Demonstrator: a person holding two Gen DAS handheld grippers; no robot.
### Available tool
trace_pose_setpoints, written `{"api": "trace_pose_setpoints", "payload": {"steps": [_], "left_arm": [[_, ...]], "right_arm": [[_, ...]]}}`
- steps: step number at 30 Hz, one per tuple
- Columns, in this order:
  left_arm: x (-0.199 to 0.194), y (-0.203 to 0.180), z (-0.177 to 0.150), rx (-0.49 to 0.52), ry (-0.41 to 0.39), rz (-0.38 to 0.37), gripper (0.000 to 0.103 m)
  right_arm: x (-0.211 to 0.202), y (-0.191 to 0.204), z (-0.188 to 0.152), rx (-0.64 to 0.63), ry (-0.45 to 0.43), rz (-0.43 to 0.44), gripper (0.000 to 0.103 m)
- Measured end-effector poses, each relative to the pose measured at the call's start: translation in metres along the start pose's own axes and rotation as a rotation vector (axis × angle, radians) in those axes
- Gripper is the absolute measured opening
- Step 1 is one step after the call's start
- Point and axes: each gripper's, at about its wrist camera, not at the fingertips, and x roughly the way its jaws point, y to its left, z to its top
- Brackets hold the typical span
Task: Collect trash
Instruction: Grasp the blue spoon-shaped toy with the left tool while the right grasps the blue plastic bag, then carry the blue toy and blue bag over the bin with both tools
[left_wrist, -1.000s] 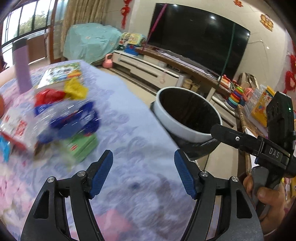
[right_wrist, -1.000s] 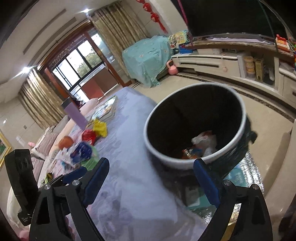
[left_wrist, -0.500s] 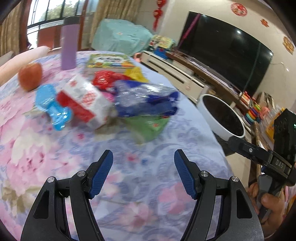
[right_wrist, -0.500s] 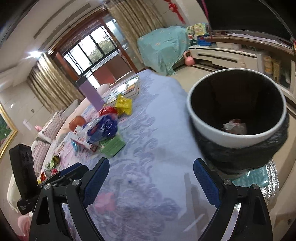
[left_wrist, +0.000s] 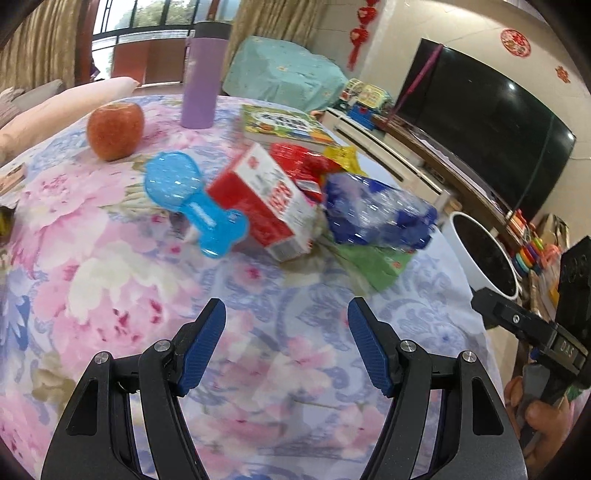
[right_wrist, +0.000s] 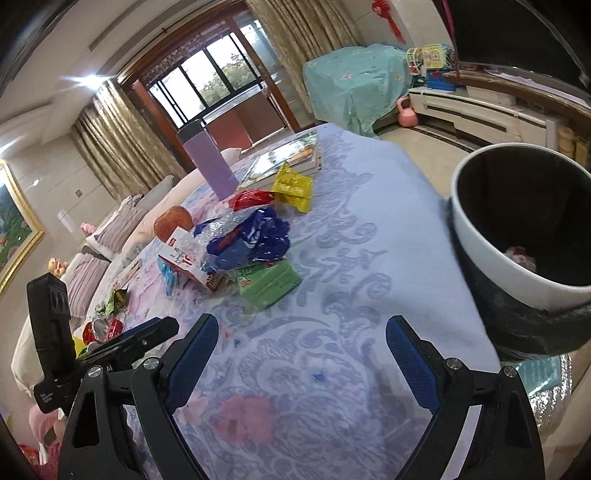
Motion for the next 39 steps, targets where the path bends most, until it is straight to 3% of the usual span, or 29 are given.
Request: {"api": "trace_pose_setpoints", "payload": {"steps": [13,22,23,24,26,27,30,39], "left_arm": [[0.016,0.038,0.034,-0.091,0.013,0.026,0.071],[0.042,0.055,0.05,-0.142,0.034,0.021,0.07],[0.043,0.056,0.05,-0.143,0.035,0.022,0.069],[0.044,0.057,0.05,-0.142,0.035,0.022,0.06],[0.048,0.059,0.049,-0.133,0.042,0.024,0.042],[0.048,0.059,0.048,-0.129,0.046,0.023,0.034],[0.044,0.058,0.045,-0.114,0.032,0.022,0.034],[0.012,0.044,0.025,-0.075,0.004,-0.011,0.034]], "right_arm": [[0.029,0.03,0.028,-0.173,0.011,0.066,0.093],[0.061,0.03,0.05,-0.141,0.038,0.137,0.093],[0.062,0.032,0.051,-0.146,0.034,0.135,0.091],[0.062,0.034,0.051,-0.157,0.031,0.131,0.088],[0.065,0.04,0.05,-0.183,0.046,0.117,0.06],[0.067,0.041,0.05,-0.187,0.053,0.114,0.056],[0.065,0.044,0.043,-0.192,0.065,0.123,0.049],[0.036,0.045,0.018,-0.165,0.059,0.148,0.046]]}}
